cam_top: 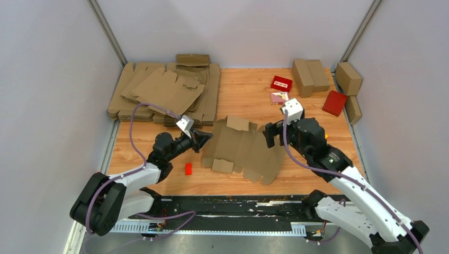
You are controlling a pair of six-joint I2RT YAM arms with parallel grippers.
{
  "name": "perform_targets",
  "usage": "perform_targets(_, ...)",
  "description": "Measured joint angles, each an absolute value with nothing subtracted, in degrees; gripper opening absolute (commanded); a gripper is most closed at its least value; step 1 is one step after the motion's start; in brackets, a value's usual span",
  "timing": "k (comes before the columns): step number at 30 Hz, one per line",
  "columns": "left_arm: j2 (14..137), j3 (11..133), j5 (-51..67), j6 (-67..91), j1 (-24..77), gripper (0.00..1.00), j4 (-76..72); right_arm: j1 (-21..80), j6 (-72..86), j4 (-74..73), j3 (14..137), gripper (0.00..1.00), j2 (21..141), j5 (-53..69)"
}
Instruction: Fold the paper box
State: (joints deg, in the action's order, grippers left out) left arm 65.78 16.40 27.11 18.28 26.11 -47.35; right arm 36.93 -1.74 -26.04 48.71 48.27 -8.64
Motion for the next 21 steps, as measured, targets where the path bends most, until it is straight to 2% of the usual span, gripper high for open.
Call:
perform_targets(5,63.9,10.8,23.3,21.0,26.1,0.0,-53.1,36.9,4.1,-24.9,41.6,1.0,37.9,-12.1)
perform_targets(9,63.0,10.3,22.3,21.9,26.1,0.0,-55.3,36.9,9.5,-21.5,29.6,1.0,29.9,-11.9)
perform_targets(14,63.2,10.3,21.9,22.3,26.1,0.0,-56.1,36.9,14.6,-16.3,20.4,1.0,29.4,-13.6)
perform_targets(21,63.3,10.3,21.9,22.3,26.1,0.0,-56.2,32.0,17.6,-12.9,18.8,1.0,30.5,-14.9)
